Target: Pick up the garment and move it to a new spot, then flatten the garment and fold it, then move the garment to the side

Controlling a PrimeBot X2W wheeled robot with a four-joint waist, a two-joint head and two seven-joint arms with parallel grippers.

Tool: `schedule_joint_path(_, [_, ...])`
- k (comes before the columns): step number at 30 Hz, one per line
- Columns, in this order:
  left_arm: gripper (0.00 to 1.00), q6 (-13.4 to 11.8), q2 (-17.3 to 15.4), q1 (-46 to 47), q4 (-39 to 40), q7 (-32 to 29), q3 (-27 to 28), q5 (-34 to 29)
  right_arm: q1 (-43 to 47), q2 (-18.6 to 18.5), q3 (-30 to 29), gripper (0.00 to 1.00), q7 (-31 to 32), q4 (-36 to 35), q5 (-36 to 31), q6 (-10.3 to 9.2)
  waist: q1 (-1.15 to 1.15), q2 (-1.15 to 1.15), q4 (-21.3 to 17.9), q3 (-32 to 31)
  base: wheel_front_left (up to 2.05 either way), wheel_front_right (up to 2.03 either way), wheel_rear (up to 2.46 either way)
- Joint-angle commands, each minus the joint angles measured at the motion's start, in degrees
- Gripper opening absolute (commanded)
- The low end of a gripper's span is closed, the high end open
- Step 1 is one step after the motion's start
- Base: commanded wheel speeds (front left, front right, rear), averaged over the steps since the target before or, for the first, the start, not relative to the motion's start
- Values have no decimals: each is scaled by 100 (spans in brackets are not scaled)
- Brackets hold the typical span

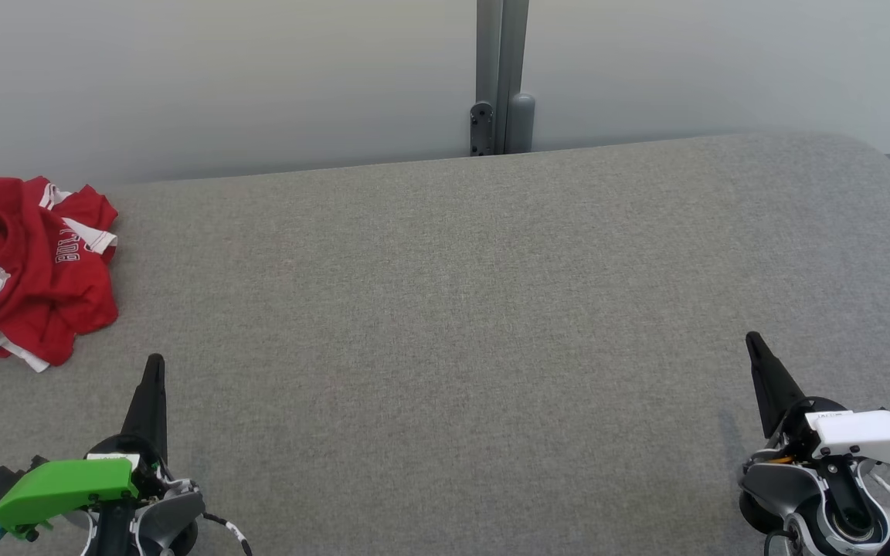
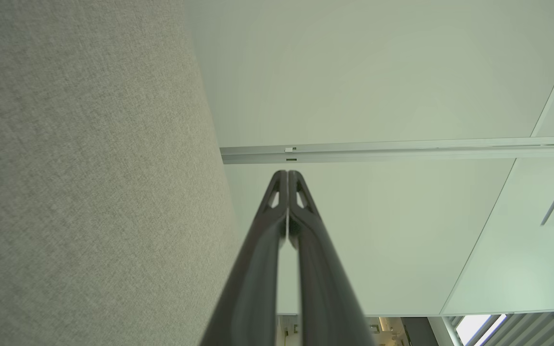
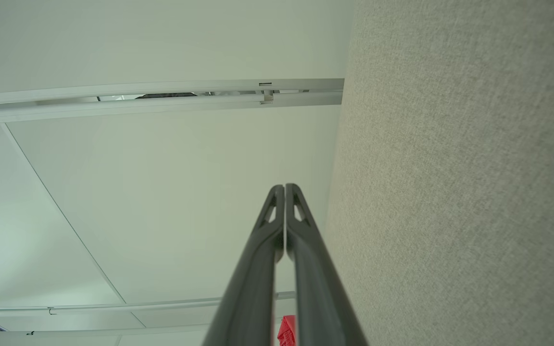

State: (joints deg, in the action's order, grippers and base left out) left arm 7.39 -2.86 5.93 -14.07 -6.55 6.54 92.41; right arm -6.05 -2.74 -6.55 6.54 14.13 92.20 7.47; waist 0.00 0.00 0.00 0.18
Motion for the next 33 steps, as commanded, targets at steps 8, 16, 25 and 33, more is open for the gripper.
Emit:
schedule_joint_path(8, [0, 30, -1, 63, 11, -13, 9, 2, -34, -27, -1, 0, 15, -24, 42, 4, 0, 0, 0, 0, 0, 0, 0])
schedule_joint_path(16, [0, 30, -1, 63, 11, -13, 9, 2, -34, -27, -1, 0, 15, -24, 42, 4, 0, 0, 0, 0, 0, 0, 0])
schedule_joint_path(25, [0, 30, -1, 63, 11, -13, 9, 2, -34, -27, -1, 0, 15, -24, 42, 4, 0, 0, 0, 0, 0, 0, 0])
schedule_joint_path(33, [0, 30, -1, 63, 11, -13, 9, 2, -34, -27, -1, 0, 15, -24, 42, 5, 0, 0, 0, 0, 0, 0, 0])
